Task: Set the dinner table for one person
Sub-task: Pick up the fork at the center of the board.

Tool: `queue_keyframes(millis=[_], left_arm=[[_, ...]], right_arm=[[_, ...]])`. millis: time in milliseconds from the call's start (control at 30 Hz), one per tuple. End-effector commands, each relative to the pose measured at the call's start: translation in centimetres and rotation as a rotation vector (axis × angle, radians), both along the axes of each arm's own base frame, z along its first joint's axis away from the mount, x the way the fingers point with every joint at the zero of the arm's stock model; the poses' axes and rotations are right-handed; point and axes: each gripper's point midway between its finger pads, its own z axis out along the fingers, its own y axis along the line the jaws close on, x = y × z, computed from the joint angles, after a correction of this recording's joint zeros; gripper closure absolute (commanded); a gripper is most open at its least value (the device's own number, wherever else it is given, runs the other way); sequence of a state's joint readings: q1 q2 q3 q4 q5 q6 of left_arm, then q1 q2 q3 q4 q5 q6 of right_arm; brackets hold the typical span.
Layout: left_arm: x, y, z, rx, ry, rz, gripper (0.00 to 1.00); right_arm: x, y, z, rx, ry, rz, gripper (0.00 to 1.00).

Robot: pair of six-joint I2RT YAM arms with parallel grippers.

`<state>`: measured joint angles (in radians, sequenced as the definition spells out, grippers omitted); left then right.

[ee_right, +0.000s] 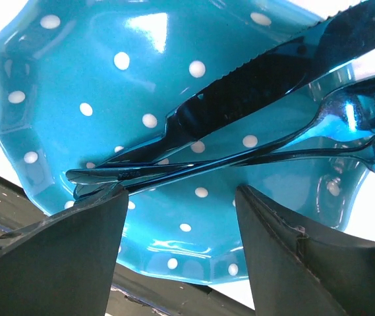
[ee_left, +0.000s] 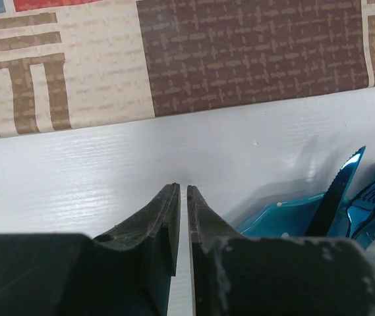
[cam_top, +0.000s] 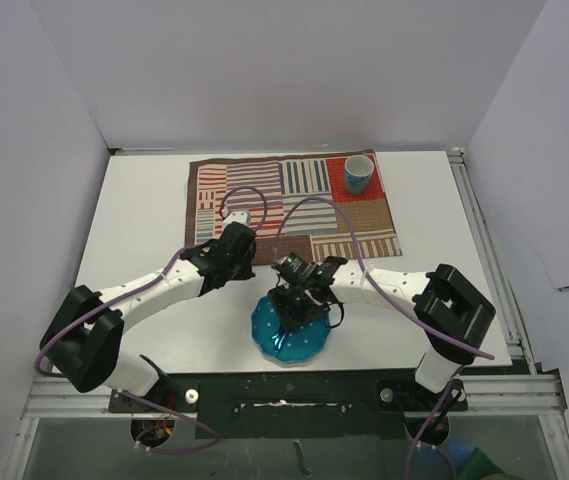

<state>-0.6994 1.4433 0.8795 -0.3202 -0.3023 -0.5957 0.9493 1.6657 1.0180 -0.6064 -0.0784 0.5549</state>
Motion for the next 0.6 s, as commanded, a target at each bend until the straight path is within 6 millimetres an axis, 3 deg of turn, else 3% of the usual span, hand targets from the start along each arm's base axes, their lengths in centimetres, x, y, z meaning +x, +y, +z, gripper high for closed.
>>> queue_keyframes(millis=[0, 233, 300, 367, 433, 467, 567], left_arm=[[0.5, -0.5, 1.8, -0.040, -0.049, 0.005, 0.89], [0.6, -0.5, 1.7, -0.038, -0.051, 0.006, 0.89], [0.6, -0.3, 1.7, -0.033, -0.052, 0.011, 0.89], [0.7, -0.3, 1.7, -0.031, -0.055, 0.012, 0.89], [0.7, -0.3, 1.8, -0.031, -0.054, 0.012, 0.89], [0.7, -0.3, 1.8, -0.031, -0.055, 0.013, 0.89], [0.8, -0.4, 1.9, -0.034, -0.058, 0.014, 0.89]], right_arm=[[1.8, 1.4, 1.0, 0.024, -0.062, 0.010, 0.34], [2.7, 2.3, 0.6, 0.019, -0.072, 0.012, 0.34], [2.8, 2.4, 0.1, 0.014, -0.068, 0.015, 0.39], [2.7, 2.3, -0.4, 0.001, -0.059, 0.011, 0.58], [2.6, 2.1, -0.8, -0.015, -0.050, 0.011, 0.93], [2.5, 1.9, -0.9, -0.025, -0.047, 0.007, 1.00], [2.2, 1.5, -0.7, -0.035, -0.045, 0.001, 1.00]])
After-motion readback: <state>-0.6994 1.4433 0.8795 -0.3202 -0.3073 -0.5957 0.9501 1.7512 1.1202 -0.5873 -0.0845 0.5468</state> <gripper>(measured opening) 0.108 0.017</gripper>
